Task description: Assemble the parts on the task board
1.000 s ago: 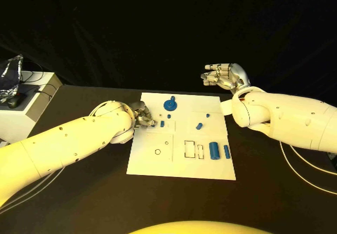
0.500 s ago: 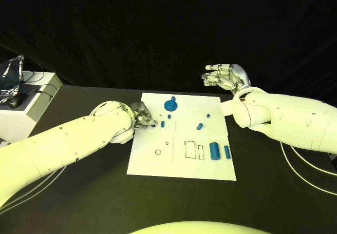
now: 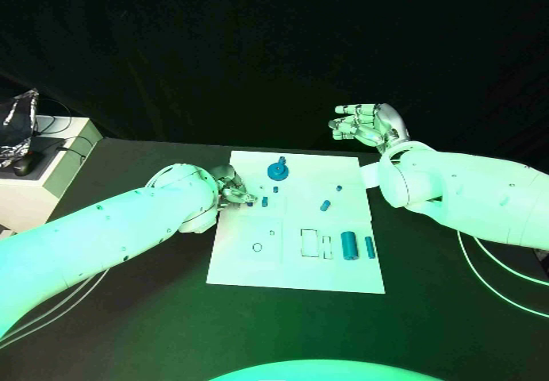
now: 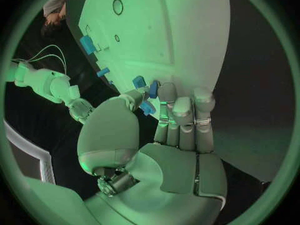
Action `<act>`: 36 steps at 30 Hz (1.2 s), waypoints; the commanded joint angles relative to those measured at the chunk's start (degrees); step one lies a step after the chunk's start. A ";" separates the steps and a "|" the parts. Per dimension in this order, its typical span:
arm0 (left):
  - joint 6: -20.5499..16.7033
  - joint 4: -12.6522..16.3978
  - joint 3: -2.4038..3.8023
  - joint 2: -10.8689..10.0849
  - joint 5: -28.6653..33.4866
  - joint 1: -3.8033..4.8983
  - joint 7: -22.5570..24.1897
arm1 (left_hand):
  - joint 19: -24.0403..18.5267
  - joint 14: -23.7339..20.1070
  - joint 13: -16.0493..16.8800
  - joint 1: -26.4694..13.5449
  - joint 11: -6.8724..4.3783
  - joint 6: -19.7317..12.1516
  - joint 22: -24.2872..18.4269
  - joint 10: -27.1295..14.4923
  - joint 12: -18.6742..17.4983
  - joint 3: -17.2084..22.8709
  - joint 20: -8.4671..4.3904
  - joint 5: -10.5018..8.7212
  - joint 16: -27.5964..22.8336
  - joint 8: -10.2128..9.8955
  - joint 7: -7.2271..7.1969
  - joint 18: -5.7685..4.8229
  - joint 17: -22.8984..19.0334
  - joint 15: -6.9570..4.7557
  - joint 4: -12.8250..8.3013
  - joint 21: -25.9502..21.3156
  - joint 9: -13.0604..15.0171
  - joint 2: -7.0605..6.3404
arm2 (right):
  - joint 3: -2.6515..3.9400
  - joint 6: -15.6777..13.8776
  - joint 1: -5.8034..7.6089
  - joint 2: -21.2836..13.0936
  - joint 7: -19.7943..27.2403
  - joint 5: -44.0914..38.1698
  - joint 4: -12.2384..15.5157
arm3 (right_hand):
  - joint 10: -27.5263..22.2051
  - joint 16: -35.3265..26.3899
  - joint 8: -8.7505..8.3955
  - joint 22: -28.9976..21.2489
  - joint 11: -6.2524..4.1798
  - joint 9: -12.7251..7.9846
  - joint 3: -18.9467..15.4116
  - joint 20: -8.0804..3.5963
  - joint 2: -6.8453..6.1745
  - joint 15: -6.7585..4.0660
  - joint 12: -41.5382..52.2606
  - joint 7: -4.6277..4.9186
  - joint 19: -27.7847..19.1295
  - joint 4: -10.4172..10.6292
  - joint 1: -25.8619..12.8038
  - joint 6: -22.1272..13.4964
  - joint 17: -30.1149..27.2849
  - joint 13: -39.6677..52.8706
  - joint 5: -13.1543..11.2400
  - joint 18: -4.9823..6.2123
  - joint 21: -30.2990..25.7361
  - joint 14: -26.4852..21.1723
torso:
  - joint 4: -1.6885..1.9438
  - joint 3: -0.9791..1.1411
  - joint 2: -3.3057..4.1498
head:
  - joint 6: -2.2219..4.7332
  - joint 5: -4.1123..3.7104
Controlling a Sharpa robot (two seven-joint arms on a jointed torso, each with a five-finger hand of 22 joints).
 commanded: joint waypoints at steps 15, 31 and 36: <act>2.40 -0.34 -0.57 -0.03 0.51 -0.73 -1.77 | 0.34 0.35 0.12 0.92 0.10 0.11 3.15 -0.18 0.40 -3.79 0.15 -0.21 -0.09 -0.14 0.55 -0.74 -0.29 0.11 1.13 -0.15 0.05 -0.68 | 0.02 0.82 -0.01 -0.15 0.44 -0.24 0.10 | -0.47 -0.08 -0.17 -0.01 -0.10 -0.06 0.20 -0.10 0.54 0.06 -0.09 1.00 -0.45 0.01 -0.25 -0.42 -0.09 -0.08 0.37 -0.10 -0.06 -0.48 | 0.04 -0.05 -0.05 | -0.10 0.08; 1.98 -0.23 -0.57 -0.27 -0.87 -0.73 -1.71 | 0.32 0.39 0.03 6.96 -0.04 -0.29 3.44 -0.29 0.30 1.68 0.05 -0.05 0.32 -0.95 0.47 -0.84 0.24 -0.02 -2.30 0.20 -0.56 1.40 | 0.02 0.94 -0.02 -0.17 0.42 -0.24 0.05 | -0.43 -0.09 -0.17 -0.01 -0.12 -0.06 0.65 -0.10 0.33 0.04 -0.08 1.00 -0.47 0.01 -0.40 -0.40 -0.10 -0.08 0.37 -0.10 -0.05 -0.47 | 0.02 -0.07 -0.03 | -0.18 0.12; 1.96 -0.22 -0.57 -0.29 -1.32 -0.73 -1.74 | 0.30 0.42 -0.03 7.34 -0.03 -0.68 3.62 -0.14 0.22 4.30 0.08 -0.04 0.53 -0.76 0.60 -0.83 0.62 -0.01 -3.62 0.38 -0.33 1.52 | 0.02 0.96 -0.03 -0.16 0.41 -0.24 0.04 | -0.43 -0.09 -0.17 -0.01 -0.12 -0.06 0.65 -0.10 0.33 0.04 -0.08 1.00 -0.47 0.01 -0.40 -0.40 -0.10 -0.08 0.37 -0.10 -0.05 -0.47 | 0.04 -0.06 -0.01 | -0.23 0.13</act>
